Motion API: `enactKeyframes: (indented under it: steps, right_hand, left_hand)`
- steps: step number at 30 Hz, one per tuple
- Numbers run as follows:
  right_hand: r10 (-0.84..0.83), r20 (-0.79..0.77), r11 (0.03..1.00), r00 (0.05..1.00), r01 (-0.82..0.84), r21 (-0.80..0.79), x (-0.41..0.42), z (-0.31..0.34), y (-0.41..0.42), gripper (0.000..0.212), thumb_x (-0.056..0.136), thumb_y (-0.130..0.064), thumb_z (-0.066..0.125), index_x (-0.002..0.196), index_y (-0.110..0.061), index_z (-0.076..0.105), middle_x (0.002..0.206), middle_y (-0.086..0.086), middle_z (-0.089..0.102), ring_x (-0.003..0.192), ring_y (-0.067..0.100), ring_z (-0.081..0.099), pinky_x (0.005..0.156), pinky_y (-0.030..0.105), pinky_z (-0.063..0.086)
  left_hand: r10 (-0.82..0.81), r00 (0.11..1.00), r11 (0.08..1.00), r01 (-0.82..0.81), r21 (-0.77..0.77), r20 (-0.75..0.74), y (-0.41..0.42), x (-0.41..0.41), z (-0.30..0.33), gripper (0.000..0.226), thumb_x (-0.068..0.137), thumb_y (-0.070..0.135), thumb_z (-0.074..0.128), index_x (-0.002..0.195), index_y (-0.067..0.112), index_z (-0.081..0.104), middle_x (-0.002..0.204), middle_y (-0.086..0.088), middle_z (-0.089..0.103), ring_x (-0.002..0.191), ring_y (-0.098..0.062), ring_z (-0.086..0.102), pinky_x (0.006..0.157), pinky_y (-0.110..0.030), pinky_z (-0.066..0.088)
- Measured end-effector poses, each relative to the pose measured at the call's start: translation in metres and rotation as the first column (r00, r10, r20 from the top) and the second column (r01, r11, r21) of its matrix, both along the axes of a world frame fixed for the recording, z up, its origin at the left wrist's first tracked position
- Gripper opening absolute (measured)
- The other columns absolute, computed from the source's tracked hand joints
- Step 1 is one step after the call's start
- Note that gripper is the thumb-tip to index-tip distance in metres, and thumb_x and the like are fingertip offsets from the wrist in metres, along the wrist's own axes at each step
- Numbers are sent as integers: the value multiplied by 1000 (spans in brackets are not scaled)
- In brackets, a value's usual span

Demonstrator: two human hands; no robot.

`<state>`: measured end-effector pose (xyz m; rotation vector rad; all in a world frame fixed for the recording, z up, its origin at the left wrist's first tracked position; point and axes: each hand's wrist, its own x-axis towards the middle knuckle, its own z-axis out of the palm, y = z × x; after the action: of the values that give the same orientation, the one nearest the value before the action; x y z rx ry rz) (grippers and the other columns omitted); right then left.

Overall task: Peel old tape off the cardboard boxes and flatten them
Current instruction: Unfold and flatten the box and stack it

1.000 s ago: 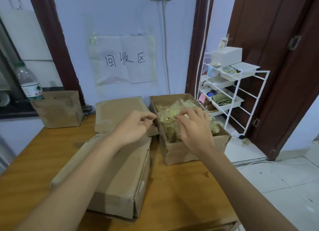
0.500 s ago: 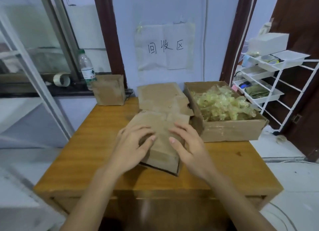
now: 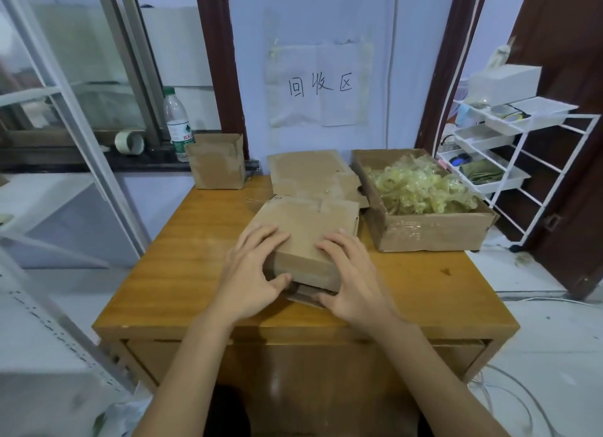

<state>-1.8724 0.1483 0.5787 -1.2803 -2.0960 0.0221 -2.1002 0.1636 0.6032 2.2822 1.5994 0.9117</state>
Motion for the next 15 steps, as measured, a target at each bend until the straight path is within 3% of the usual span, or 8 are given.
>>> enactKeyframes:
  steps: [3, 8, 10, 15]
  right_hand:
    - [-4, 8, 1000, 1000, 4, 10, 3, -1, -1, 84, 74, -27, 89, 147, -21, 48, 154, -4, 43, 155, 21, 25, 125, 46, 33]
    - [57, -92, 997, 994, -62, -48, 13, 1, 1, 92, 72, -62, 82, 148, -20, 52, 156, -7, 44, 157, 12, 21, 126, 26, 16]
    - [58, -106, 993, 993, -68, -93, 15, 8, -3, 96, 71, -70, 79, 150, -23, 52, 159, -13, 41, 157, 4, 16, 124, 19, 9]
    - [9, -177, 977, 984, -47, -210, 14, 24, -9, 91, 73, -77, 73, 149, -31, 55, 158, -22, 40, 154, -5, 16, 124, 21, 11]
  left_hand:
    - [-25, 997, 1000, 25, -10, -78, -3, -4, -1, 88, 79, 43, 87, 155, 38, 43, 165, 18, 29, 157, -7, 9, 124, -45, 15]
    - [-56, 997, 998, 57, 22, -48, -7, -7, -1, 83, 77, 45, 86, 152, 40, 48, 165, 17, 32, 157, -6, 9, 124, -46, 19]
    - [-85, 996, 996, 85, -12, -26, -10, -11, 3, 81, 78, 52, 85, 150, 45, 50, 166, 21, 30, 158, -3, 8, 122, -43, 18]
    - [-118, 993, 977, 116, -176, 4, -13, -20, 27, 77, 68, 84, 68, 140, 57, 56, 162, 27, 32, 156, 0, 14, 124, -46, 19]
